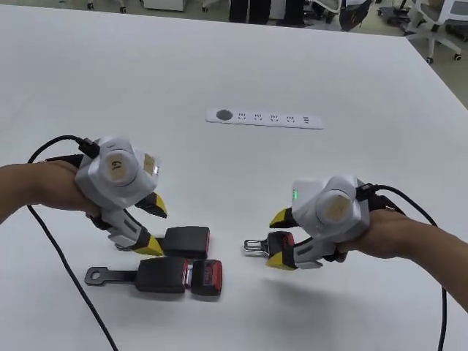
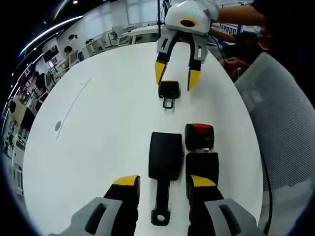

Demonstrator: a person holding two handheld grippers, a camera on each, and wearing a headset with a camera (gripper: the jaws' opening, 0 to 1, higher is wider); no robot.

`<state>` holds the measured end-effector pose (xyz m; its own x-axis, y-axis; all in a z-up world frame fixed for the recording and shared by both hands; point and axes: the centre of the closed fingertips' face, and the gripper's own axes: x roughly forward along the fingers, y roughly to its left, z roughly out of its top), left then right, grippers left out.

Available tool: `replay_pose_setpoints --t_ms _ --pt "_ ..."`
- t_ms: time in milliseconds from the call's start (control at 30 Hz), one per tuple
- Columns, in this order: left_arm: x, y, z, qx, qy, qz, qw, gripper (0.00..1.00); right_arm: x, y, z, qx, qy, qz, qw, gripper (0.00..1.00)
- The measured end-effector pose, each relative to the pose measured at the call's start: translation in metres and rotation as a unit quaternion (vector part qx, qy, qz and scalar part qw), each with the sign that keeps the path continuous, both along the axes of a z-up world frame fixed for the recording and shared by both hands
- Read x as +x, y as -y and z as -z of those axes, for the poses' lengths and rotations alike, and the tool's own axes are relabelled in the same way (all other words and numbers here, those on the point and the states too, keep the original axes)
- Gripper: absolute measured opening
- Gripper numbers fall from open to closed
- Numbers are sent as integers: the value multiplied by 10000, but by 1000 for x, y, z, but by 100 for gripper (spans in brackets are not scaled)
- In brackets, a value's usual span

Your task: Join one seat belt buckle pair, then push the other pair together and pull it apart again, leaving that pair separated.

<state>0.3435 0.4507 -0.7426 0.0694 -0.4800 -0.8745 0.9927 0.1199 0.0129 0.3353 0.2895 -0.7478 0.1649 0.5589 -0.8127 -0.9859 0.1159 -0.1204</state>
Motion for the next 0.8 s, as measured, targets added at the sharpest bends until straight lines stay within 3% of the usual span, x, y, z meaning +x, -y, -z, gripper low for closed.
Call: replay_pose_setpoints --t_ms 467,600,800 --pt "5 5 18 360 -141 543 9978 38 6 28 14 -307 -185 -124 9993 33" --pt "-2 9 20 453 -201 668 9965 37 6 31 19 -364 -246 -158 9989 33" --pt "-2 8 27 545 -268 806 9949 35 8 32 22 -398 -282 -176 9987 31"
